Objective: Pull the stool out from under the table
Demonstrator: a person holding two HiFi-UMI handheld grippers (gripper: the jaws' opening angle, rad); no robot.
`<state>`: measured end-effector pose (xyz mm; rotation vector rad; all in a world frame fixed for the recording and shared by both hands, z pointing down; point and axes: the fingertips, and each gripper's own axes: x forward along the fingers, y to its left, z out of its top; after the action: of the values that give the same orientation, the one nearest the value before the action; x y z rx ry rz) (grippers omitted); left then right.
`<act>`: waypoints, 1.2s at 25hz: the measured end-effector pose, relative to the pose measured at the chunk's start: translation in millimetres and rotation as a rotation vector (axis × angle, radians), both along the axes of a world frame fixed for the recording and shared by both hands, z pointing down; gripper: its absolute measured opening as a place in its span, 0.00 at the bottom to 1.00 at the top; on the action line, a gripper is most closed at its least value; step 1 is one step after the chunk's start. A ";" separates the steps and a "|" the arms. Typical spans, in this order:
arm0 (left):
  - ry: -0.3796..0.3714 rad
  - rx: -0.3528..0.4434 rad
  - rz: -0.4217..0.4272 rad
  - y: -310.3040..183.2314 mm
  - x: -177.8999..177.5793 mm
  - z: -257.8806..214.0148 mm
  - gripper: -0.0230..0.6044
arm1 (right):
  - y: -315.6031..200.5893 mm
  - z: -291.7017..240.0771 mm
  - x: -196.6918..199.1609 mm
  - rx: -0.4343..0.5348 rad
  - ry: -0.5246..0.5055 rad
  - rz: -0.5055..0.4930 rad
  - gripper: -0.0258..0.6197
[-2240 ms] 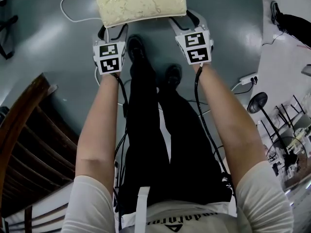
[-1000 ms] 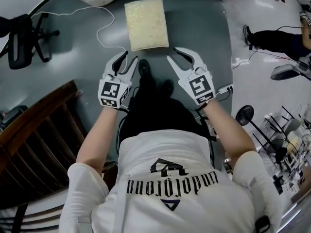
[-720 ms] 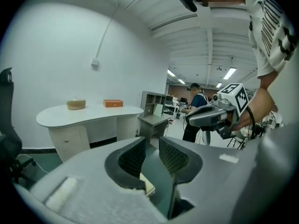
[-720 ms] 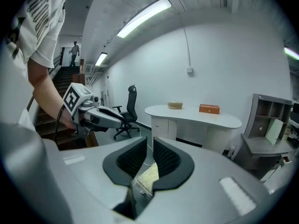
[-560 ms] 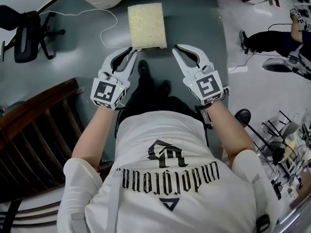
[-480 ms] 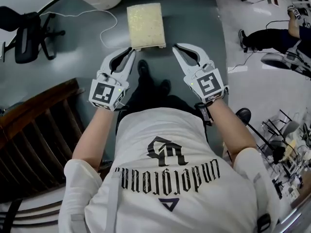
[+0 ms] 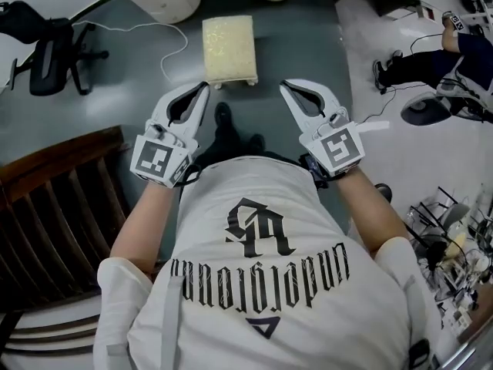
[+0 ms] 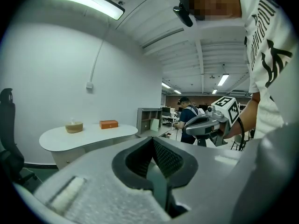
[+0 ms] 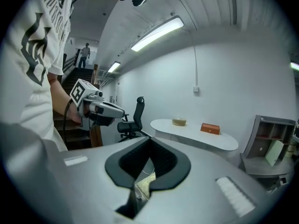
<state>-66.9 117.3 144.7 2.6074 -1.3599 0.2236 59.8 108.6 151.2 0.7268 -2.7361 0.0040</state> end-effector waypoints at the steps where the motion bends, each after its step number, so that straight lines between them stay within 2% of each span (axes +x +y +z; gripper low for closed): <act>1: 0.003 0.005 -0.006 0.9 1.4 -6.7 0.05 | 0.6 -6.5 1.9 0.002 -0.017 0.011 0.04; 9: 0.078 0.024 -0.066 23.3 9.7 -44.9 0.05 | 13.0 -51.8 21.4 0.032 -0.103 0.073 0.04; 18: 0.094 0.069 -0.068 53.0 16.3 -70.0 0.05 | 40.2 -62.0 28.1 0.044 -0.097 0.070 0.04; 25: 0.070 0.060 -0.085 78.0 15.3 -78.4 0.05 | 57.2 -58.9 35.5 0.036 -0.077 0.049 0.04; 30: 0.042 0.058 -0.111 102.1 -0.6 -85.6 0.05 | 70.0 -59.4 27.4 0.029 -0.055 0.029 0.04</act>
<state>-67.5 219.5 59.1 2.5573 -1.5121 0.1139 87.2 178.6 91.8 0.7854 -2.7832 -0.0088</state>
